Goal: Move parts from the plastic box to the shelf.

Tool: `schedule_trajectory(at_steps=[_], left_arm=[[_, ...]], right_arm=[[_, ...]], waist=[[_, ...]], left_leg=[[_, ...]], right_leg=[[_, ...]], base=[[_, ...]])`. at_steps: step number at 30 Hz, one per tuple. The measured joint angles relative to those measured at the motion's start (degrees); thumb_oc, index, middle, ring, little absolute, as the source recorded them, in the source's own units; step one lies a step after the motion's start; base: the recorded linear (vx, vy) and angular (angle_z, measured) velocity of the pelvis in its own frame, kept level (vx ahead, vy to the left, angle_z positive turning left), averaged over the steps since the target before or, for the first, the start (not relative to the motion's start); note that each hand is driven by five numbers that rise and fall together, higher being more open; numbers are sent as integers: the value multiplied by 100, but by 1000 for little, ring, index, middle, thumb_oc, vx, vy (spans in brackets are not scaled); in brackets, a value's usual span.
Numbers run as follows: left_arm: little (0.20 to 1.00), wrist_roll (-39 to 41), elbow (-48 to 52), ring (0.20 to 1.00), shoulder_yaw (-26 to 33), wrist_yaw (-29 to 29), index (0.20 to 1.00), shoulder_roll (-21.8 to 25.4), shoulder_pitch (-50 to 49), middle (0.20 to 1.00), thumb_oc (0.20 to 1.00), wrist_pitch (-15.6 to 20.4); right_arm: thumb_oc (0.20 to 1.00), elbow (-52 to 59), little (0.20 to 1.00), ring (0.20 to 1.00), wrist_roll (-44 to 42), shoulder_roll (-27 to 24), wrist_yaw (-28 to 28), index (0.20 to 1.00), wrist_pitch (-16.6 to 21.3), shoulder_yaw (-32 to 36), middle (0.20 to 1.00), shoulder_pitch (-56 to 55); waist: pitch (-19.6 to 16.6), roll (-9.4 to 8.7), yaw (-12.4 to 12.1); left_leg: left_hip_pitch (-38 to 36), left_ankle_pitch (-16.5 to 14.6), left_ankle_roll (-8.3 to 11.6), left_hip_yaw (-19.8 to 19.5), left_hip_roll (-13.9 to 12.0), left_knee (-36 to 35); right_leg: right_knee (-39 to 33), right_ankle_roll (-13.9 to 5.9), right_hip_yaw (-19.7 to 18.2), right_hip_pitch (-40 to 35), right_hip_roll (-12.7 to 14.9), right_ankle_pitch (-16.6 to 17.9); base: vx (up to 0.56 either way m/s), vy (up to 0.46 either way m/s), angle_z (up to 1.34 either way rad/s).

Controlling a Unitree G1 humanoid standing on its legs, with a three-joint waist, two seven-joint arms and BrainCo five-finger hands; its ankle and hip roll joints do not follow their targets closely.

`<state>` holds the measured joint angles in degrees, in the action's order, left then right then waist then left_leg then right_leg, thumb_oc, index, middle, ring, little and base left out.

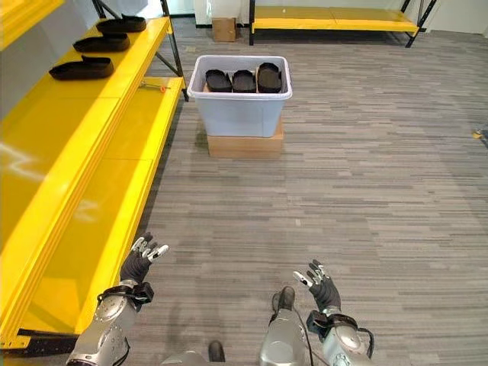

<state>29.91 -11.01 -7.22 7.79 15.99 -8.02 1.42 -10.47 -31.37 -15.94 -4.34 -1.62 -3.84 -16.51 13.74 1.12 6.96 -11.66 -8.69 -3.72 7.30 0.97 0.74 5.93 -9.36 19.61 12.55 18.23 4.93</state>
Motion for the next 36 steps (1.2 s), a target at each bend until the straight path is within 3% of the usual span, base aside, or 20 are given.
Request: schedule_trajectory(at_steps=[2,3,4,6,9,12,14,15,18,21,23,26,28,29,30,31,32,33,34,36], left_arm=[[1000,-1,8,1000,-11,-56,1000,38,-124,1000,1000,0],[1000,-2,-5,1000,-23,-75,1000,-60,-141,1000,1000,-7],[1000,-2,-1,1000,-65,-97,1000,-109,-166,1000,1000,-5],[1000,11,57,1000,-187,-147,1000,-238,-172,1000,1000,-1],[1000,36,55,1000,-179,-147,1000,-217,-8,1000,1000,5],[1000,39,55,1000,-176,-144,1000,-202,203,1000,1000,8],[1000,51,83,1000,-169,-129,1000,-122,264,1000,1000,33],[1000,65,73,1000,-153,-121,1000,-26,218,1000,1000,34],[1000,105,76,1000,-188,-125,1000,29,188,1000,1000,13],[1000,108,145,1000,-192,-131,1000,17,303,1000,1000,14],[1000,107,253,1000,-164,-129,1000,87,257,1000,1000,48],[1000,108,257,1000,-183,-139,1000,85,272,1000,1000,45],[1000,115,253,1000,-180,-145,1000,77,276,1000,1000,53],[1000,208,234,1000,-184,-141,1000,78,315,1000,1000,54],[1000,272,236,1000,-179,-136,1000,35,232,1000,1000,63],[1000,325,231,1000,-199,-133,1000,-18,376,1000,1000,113],[1000,337,234,1000,-204,-139,1000,-23,320,1000,1000,135],[1000,349,231,1000,-228,-123,1000,-24,289,1000,1000,135],[1000,461,232,1000,-252,-140,1000,-36,121,1000,1000,124],[1000,499,241,1000,-270,-145,1000,-11,171,1000,1000,146]], right_arm=[[1000,8,1000,1000,0,36,-2,1000,1,22,1000,-168],[1000,-24,1000,1000,-1,-26,0,1000,-2,57,1000,-208],[1000,-21,1000,1000,-1,-50,0,1000,-1,100,1000,-270],[1000,6,1000,1000,-1,-214,2,1000,6,205,1000,-259],[1000,95,1000,1000,-2,-363,14,1000,59,314,1000,-49],[1000,68,1000,1000,-1,-484,13,1000,65,328,1000,35],[1000,63,1000,1000,-1,-462,14,1000,73,300,1000,157],[1000,35,1000,1000,-2,-388,18,1000,68,248,1000,139],[1000,39,1000,1000,-2,-319,10,1000,66,222,1000,94],[1000,40,1000,1000,-2,-334,17,1000,74,232,1000,112],[1000,40,1000,1000,-1,-322,30,1000,73,218,1000,85],[1000,29,1000,1000,0,-357,30,1000,72,237,1000,158],[1000,10,1000,1000,0,-398,33,1000,77,260,1000,236],[1000,-68,1000,1000,1,-389,28,1000,73,276,1000,226],[1000,-55,1000,1000,-2,-409,25,1000,86,305,1000,205],[1000,-55,1000,1000,-2,-486,17,1000,102,317,1000,138],[1000,-26,1000,1000,-11,-542,21,1000,108,315,1000,181],[1000,-21,1000,1000,-15,-551,19,1000,125,340,1000,194],[1000,35,1000,1000,-56,-559,-5,1000,181,356,1000,221],[1000,38,1000,1000,-61,-522,-52,1000,203,389,1000,210]], waist=[[-106,-144,17],[-142,-28,46],[-157,33,61],[-189,357,134],[-225,437,175],[-185,379,223],[-226,342,289],[-311,259,277],[-312,301,335],[-327,327,365],[-519,293,361],[-502,337,382],[-526,283,348],[-525,184,315],[-564,182,137],[-483,32,15],[-389,-83,-139],[-358,-112,-141],[-325,-160,-151],[-223,-189,-232]], left_leg=[[-202,-204,301,-92,9,64],[-260,-400,426,-186,-158,190],[-239,-442,543,-204,-226,255],[-183,-492,642,-10,-626,507],[-155,-471,756,176,-854,540],[-164,-525,927,164,-904,481],[-208,-618,1016,124,-965,299],[-198,-700,1054,142,-973,243],[-137,-655,1117,149,-1080,261],[-180,-647,1135,148,-1190,250],[-127,-702,1216,161,-1273,217],[-110,-670,1295,181,-1434,328],[153,-612,1424,144,-1548,949],[692,-568,1522,21,-1646,2031],[1085,-336,1521,-163,-1676,2821],[1951,274,1632,-744,-1563,4380],[2462,301,1582,-908,-1396,4999],[2698,329,1559,-877,-1319,5172],[3195,145,1389,-665,-1288,4939],[3553,198,1076,-198,-1228,4125]], right_leg=[[-81,19,30,-240,32,-96],[147,201,35,-272,-48,209],[249,239,53,-262,-130,185],[642,615,260,-262,-413,-199],[1349,874,309,49,-443,-538],[1835,912,298,268,-352,-695],[2398,828,120,779,-344,-873],[2183,844,91,747,-412,-1007],[2264,925,174,751,-465,-1095],[2865,937,142,964,-429,-1197],[2634,906,38,989,-625,-1648],[2686,1044,119,978,-825,-1626],[2387,1081,148,790,-1025,-1723],[2075,1110,106,631,-1123,-1675],[1789,1305,45,491,-1267,-1578],[1371,1333,-28,278,-1304,-1313],[1164,1364,-74,83,-1286,-1213],[1081,1353,-60,-19,-1291,-1153],[853,1472,-52,-267,-1289,-1270],[750,1478,-27,-484,-1239,-1288]], base=[[223,-153,32],[242,-149,44],[242,-155,41],[203,-126,29],[177,-140,0],[151,-136,8],[156,-132,-9],[156,-119,-12],[164,-133,5],[141,-129,5],[179,-160,-4],[135,-192,-16],[130,-291,-11],[32,-199,-18],[77,-335,-29],[81,-199,-48],[136,-237,-46],[170,-117,-19],[133,-56,8],[274,35,-3]])
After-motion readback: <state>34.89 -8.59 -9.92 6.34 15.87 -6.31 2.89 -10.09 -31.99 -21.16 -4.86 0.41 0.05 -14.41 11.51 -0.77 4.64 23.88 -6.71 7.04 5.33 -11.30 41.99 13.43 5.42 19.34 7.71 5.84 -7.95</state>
